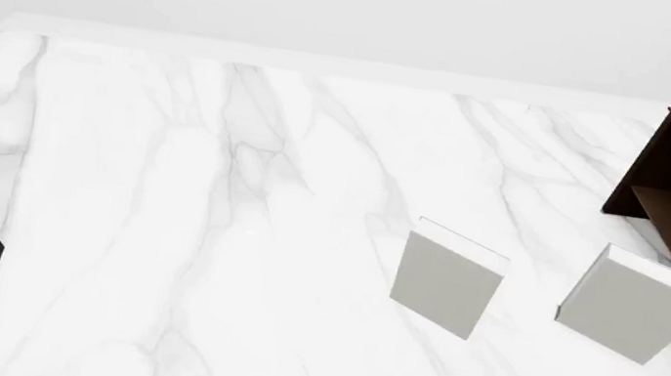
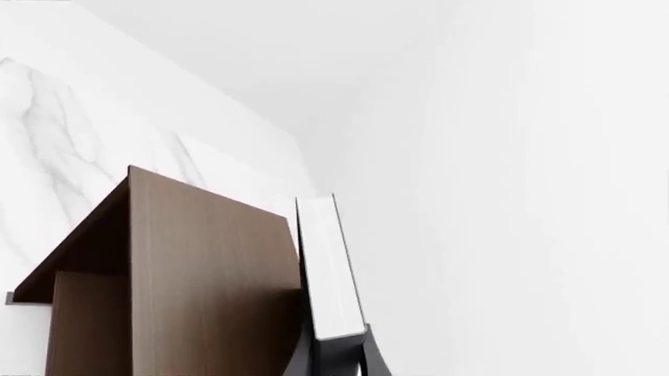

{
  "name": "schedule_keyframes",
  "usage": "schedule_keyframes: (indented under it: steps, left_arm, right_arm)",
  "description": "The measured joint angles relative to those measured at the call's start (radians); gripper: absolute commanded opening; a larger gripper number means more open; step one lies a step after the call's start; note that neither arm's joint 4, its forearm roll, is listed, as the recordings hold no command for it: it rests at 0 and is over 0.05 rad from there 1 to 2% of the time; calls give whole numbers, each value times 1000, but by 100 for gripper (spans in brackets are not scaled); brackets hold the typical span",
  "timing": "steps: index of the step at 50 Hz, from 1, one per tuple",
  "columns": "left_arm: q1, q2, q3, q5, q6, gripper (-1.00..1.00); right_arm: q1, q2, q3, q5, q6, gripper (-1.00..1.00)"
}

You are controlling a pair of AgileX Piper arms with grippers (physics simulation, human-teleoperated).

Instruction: Pick up the book on the left and place it on top of the shelf.

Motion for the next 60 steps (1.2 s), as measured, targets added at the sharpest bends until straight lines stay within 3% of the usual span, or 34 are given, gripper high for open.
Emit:
schedule_keyframes:
  steps: [5, 6, 26, 60]
  left_arm:
    - [0, 0, 0, 0, 0, 100]
    - [0, 0, 0, 0, 0, 100]
    - [0, 0, 0, 0, 0, 100]
    - [0, 0, 0, 0, 0, 100]
  right_arm:
    - [0, 1, 2, -5, 6, -100]
    - [1, 1, 3, -5, 7, 100]
    - [9, -19, 42, 33, 73, 100]
    - [75, -209, 200, -4, 132, 100]
